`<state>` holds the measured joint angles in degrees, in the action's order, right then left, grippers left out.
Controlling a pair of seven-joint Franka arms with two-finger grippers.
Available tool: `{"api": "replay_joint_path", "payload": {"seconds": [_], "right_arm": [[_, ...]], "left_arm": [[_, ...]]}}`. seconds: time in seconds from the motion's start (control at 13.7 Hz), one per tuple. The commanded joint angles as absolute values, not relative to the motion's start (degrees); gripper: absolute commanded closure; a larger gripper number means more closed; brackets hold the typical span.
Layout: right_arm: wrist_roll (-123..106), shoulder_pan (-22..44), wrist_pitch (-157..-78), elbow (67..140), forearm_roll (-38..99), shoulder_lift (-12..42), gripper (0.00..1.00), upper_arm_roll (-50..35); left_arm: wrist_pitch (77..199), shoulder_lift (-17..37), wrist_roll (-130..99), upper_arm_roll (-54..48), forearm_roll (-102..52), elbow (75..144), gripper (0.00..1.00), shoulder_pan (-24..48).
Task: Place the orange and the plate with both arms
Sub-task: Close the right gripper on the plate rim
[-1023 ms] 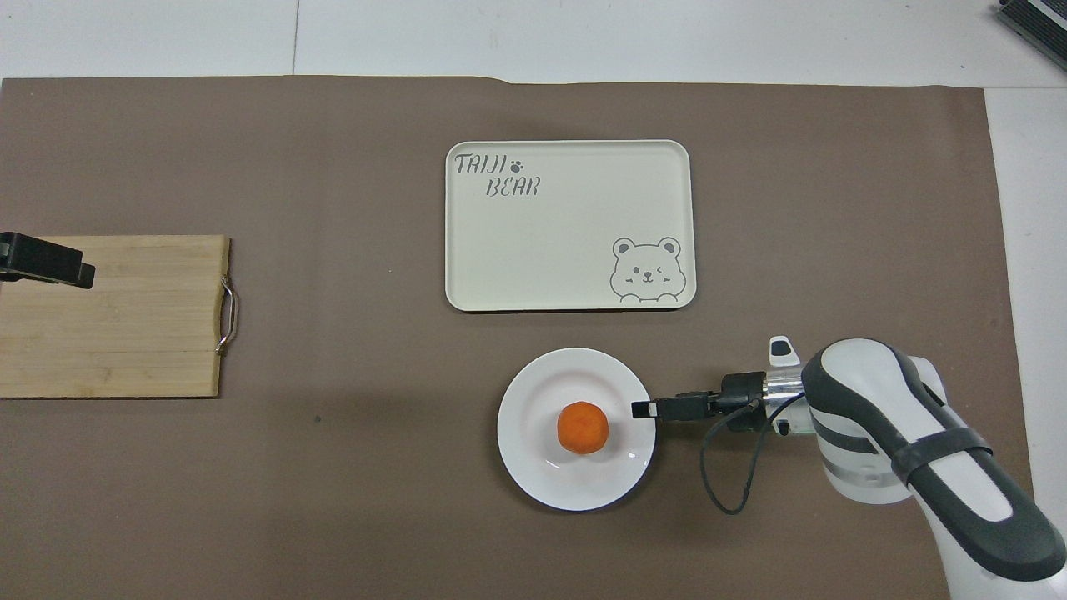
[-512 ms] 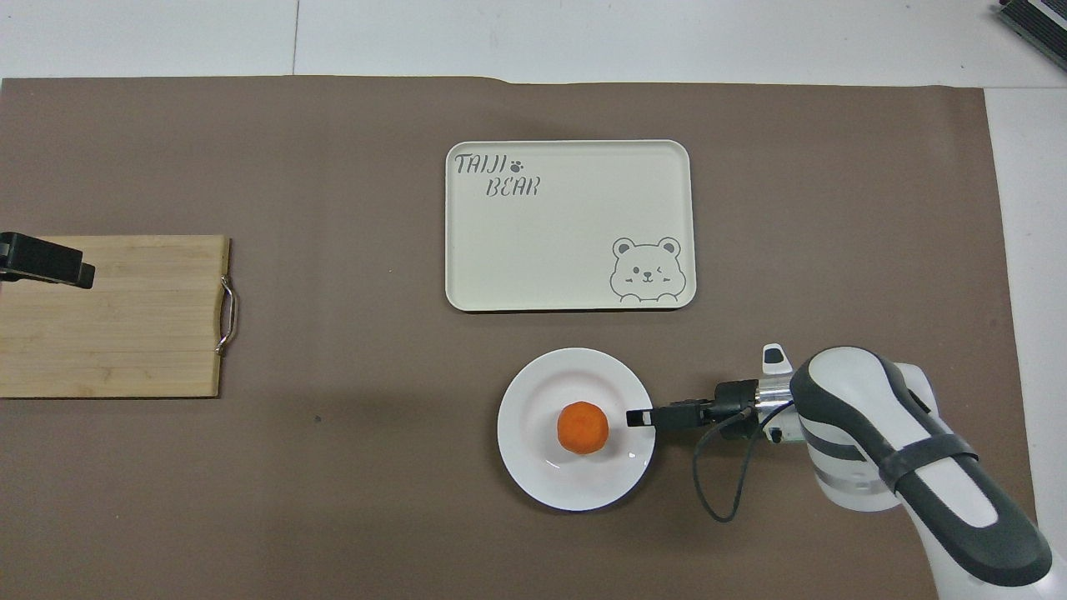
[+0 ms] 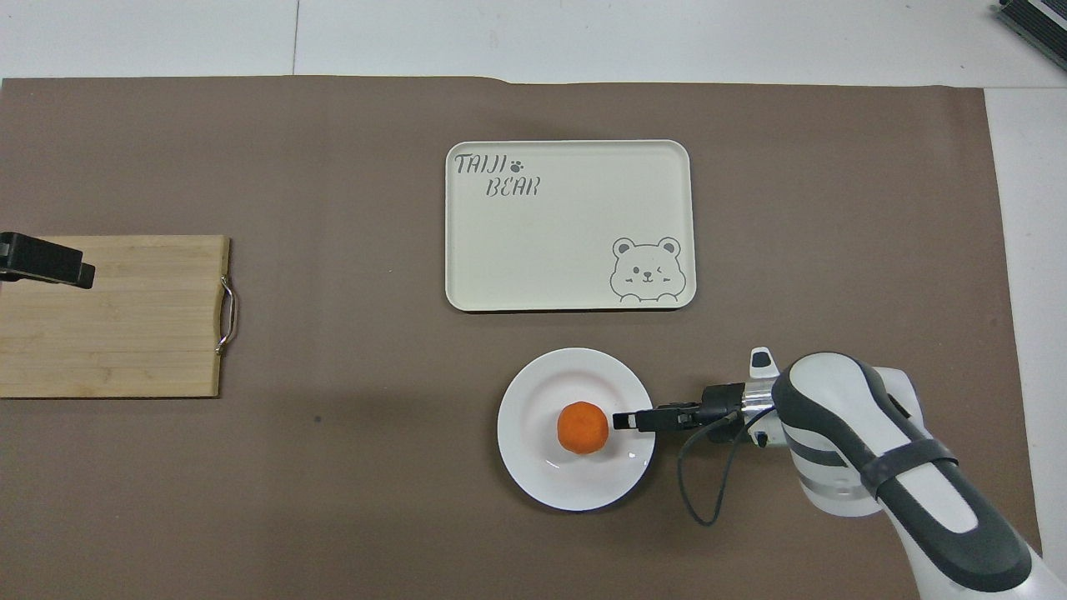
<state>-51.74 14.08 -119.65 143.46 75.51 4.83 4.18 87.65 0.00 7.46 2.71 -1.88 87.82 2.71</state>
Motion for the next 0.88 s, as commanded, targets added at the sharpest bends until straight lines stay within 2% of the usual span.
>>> {"api": "replay_joint_path", "payload": {"seconds": [0.0,0.44,0.8], "right_arm": [[-50.7,14.1,-120.6,145.1,77.6,3.1,1.00,4.0],[-49.9,14.0,-119.9,144.6,77.6,3.4,1.00,4.0],[-50.0,11.4,-114.2,138.9,78.5,5.7,1.00,4.1]], "left_arm": [[86.7,0.4,8.0,2.7,-1.4,86.7,0.00,2.6],[86.7,0.4,8.0,2.7,-1.4,86.7,0.00,2.6],[86.7,0.4,8.0,2.7,-1.4,86.7,0.00,2.6]]}}
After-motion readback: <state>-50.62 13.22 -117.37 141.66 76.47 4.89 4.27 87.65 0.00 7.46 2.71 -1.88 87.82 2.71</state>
